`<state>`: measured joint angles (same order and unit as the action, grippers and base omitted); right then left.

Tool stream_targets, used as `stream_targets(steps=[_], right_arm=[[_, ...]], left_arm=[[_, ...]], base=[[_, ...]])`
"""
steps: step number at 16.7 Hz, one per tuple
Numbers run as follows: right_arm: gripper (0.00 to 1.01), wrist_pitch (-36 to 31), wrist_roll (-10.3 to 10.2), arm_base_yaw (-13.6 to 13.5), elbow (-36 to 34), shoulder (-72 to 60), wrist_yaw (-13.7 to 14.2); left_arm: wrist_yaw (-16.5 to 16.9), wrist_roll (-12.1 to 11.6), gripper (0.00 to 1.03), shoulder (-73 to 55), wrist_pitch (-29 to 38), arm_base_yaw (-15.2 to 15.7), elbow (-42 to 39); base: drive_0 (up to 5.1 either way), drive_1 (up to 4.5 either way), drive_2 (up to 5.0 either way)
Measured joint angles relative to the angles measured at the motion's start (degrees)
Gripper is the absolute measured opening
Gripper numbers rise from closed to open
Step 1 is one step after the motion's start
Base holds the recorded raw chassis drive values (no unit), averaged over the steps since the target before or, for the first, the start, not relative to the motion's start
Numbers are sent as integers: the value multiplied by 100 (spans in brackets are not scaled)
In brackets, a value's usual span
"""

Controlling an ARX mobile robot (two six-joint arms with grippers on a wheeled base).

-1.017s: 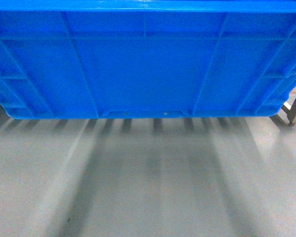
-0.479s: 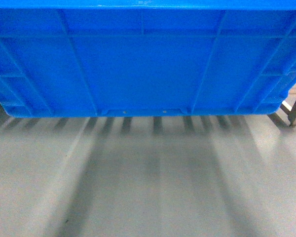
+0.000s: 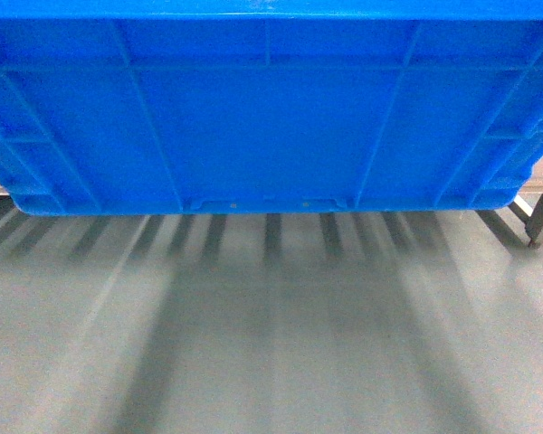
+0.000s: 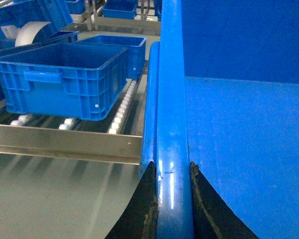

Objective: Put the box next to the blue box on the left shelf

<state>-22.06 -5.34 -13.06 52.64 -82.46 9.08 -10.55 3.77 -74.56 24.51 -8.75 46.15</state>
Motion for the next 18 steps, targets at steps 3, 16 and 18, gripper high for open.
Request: stream_targets(steps=[3,16,18], right_arm=[[9,-7,0,0,0,0,-4],[9,15,-2,0,0,0,-9],[9,-24,2,0,2,0,-9]], left_arm=[[-7,-2,9,0,0,0,0],[-9,2,9,0,4,0,0],[-7,9,9,0,0,0,0]], base=[[29,459,-401],[10,438,-419],[-6,423,-435]])
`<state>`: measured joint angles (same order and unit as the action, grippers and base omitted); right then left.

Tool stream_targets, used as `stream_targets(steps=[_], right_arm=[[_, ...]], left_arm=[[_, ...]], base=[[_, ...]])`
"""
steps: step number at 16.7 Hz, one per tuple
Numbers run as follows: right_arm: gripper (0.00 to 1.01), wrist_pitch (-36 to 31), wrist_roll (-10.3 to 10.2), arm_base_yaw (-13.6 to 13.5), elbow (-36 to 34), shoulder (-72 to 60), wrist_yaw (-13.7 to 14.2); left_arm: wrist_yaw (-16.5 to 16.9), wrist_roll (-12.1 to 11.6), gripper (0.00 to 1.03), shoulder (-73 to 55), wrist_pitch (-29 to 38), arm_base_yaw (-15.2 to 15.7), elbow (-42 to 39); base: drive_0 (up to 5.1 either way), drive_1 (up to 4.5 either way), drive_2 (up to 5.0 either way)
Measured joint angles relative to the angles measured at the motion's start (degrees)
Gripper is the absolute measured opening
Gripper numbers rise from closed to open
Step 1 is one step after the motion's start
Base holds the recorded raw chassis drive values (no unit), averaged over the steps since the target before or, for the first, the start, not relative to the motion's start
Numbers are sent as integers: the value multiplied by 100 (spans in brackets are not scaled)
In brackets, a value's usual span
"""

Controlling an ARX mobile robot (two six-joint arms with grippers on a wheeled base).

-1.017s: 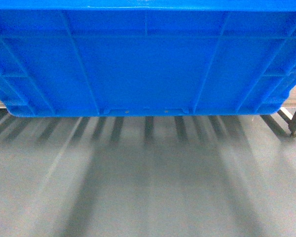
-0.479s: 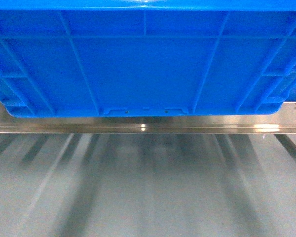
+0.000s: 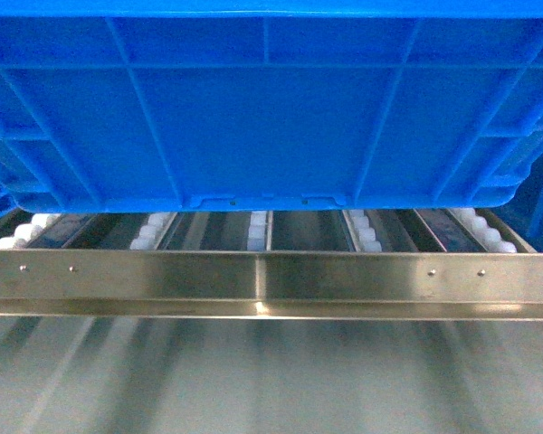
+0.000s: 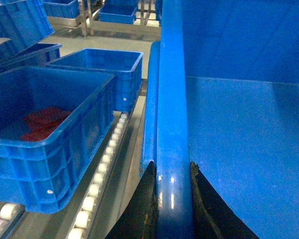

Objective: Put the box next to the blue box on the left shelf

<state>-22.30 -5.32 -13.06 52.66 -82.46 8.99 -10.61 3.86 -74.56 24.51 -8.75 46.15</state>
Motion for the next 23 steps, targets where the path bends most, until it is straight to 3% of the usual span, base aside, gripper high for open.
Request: stream_targets(steps=[8,23], right_arm=[[9,7,-2,0,-2,0,-2],[9,24,0,0,-2,0,2]], left_arm=[[-2,-2,9,0,7,0,0],[4,2,9,-17,0,0,0]], base=[[3,431,-425],[0,0,0]])
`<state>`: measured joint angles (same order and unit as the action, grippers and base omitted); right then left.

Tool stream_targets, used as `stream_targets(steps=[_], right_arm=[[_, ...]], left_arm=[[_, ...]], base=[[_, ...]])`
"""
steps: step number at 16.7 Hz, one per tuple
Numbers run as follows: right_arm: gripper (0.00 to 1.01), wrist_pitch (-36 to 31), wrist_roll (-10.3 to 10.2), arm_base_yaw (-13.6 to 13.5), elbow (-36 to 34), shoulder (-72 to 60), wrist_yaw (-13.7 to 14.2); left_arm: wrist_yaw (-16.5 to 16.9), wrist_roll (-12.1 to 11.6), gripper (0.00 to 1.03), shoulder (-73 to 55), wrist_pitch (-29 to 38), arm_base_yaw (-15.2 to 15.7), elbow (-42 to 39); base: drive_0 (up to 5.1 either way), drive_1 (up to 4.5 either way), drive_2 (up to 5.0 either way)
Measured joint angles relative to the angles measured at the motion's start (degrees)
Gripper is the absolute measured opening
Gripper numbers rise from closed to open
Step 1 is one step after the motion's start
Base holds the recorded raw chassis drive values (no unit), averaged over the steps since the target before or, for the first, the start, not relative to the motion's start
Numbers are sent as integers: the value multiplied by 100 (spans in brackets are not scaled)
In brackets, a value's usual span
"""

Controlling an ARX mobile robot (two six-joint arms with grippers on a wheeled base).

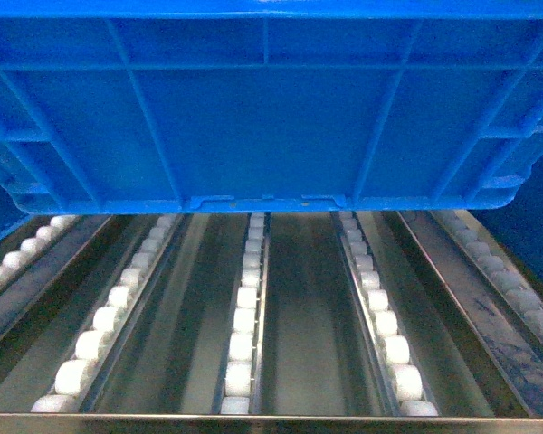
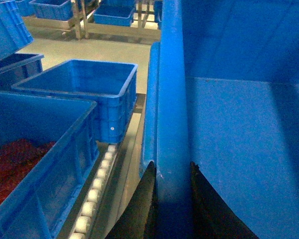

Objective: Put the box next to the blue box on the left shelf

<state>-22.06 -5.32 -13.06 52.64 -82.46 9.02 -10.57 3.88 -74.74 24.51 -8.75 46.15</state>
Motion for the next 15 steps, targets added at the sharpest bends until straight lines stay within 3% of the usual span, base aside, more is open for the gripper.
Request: stream_targets(steps=[15], right_arm=[[9,0,0,0,0,0,0]], left_arm=[[0,0,9,0,2,0,0]], base=[[0,0,0]])
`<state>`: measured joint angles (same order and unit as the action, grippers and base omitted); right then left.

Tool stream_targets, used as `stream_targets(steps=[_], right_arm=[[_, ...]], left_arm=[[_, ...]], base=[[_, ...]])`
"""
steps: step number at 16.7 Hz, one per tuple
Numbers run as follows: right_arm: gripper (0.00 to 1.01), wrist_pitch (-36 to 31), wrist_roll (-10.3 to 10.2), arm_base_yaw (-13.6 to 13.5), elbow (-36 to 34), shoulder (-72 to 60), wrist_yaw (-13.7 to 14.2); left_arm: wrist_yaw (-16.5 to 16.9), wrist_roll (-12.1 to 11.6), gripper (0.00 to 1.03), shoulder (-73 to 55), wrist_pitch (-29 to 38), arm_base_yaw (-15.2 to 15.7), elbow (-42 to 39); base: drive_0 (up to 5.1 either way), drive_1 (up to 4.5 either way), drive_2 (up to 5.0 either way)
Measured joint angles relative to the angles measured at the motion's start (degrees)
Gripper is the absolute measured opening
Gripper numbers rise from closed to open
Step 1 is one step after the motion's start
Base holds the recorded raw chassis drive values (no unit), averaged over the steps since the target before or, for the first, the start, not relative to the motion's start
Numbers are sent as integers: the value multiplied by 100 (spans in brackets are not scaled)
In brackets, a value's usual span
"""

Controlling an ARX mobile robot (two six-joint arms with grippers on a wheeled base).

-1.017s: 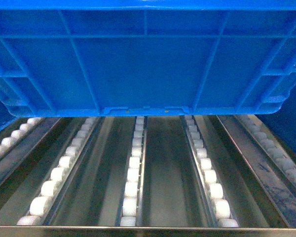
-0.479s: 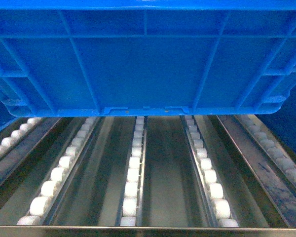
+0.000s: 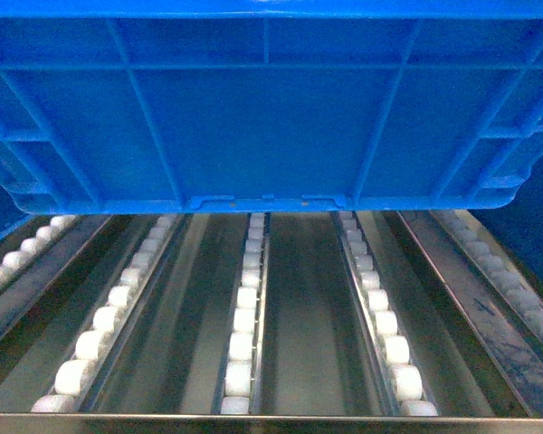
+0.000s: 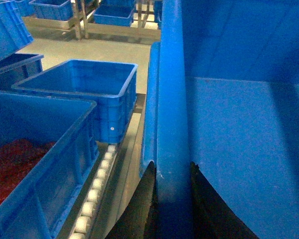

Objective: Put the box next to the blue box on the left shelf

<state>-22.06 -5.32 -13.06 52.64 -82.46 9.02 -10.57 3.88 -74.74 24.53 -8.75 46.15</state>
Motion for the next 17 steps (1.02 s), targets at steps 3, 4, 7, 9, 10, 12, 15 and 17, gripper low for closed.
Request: stream_targets(steps=[3,4,7,9,10,12,15,17], right_arm=[[9,0,0,0,0,0,-2],[9,-2,0,0,0,0,-2],[9,0,0,0,0,0,0],[8,549,33,-22,168,2,157],[28,2041,83,-120,422,-7,192],[9,2704,-179,-70,577,-87,-160],[9,2726,-286,-35,643,-404,-212],[9,2730,-304,-33,684,-680,-229]], left_arm=[[0,0,9,0,0,0,0],[0,0,9,0,0,0,0],[0,0,9,0,-2,0,0],[-138,-107,9,22,-632,-17,177],[-227,-254,9,33,-1528,-129,321],[-170,-251,9,-122,-2223,-122,404],[-166,-168,9,-498,-2225,-101,466],[-103,-120,9,-868,-2175,-48,476]], base=[[0,0,0],[0,0,0],[0,0,0],[0,0,0],[0,0,0],[0,0,0],[0,0,0],[0,0,0]])
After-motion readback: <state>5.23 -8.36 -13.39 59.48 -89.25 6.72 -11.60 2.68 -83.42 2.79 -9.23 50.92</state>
